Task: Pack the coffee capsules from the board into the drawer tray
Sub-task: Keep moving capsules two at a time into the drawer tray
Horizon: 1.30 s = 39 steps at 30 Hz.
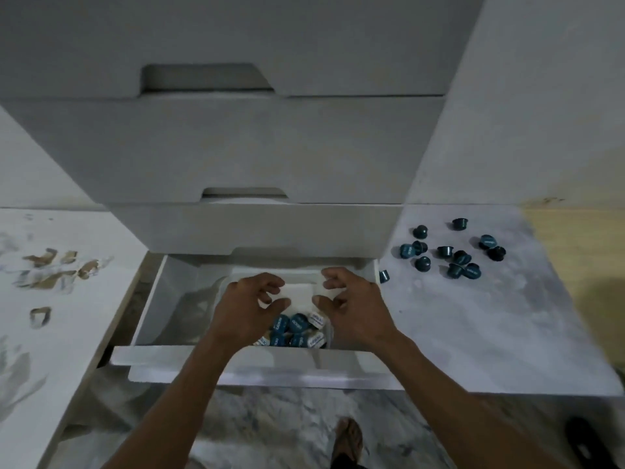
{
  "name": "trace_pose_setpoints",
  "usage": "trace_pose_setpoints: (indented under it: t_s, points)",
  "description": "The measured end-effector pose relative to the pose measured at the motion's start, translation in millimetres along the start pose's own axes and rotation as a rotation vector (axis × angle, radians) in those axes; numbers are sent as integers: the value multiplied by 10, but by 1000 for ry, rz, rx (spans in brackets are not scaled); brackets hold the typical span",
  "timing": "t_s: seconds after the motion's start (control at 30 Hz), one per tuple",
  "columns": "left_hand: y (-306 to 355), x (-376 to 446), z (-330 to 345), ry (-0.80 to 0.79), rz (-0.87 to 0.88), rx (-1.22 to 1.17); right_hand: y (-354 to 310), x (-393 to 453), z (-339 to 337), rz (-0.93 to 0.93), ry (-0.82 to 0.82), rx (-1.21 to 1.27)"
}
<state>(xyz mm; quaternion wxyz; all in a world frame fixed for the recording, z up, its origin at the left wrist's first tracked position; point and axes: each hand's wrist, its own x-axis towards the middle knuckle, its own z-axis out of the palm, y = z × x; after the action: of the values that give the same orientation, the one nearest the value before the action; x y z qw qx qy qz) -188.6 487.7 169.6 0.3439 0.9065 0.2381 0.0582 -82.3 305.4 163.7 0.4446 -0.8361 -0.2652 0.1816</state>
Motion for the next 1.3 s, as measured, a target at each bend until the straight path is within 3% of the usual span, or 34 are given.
trace_pose_setpoints:
  t_s: [0.33,0.57,0.77,1.0,1.3]
  points:
    - [997,-369,400,37,208,-141,191,-966,-846,100,273,28]
    - [1867,-165,1040,-28,271,-168,685,-1035,-1678,215,385,-38]
    - [2074,178,1815,-39,9,-29,1318,-506,-2143,232,299,-126]
    - [1989,636,2392,64,-309,195,1926,328,-2257,129,66,-323]
    - [1624,1124,2866,58,-393,437,2304,1164,-1661,-63,-125,-671]
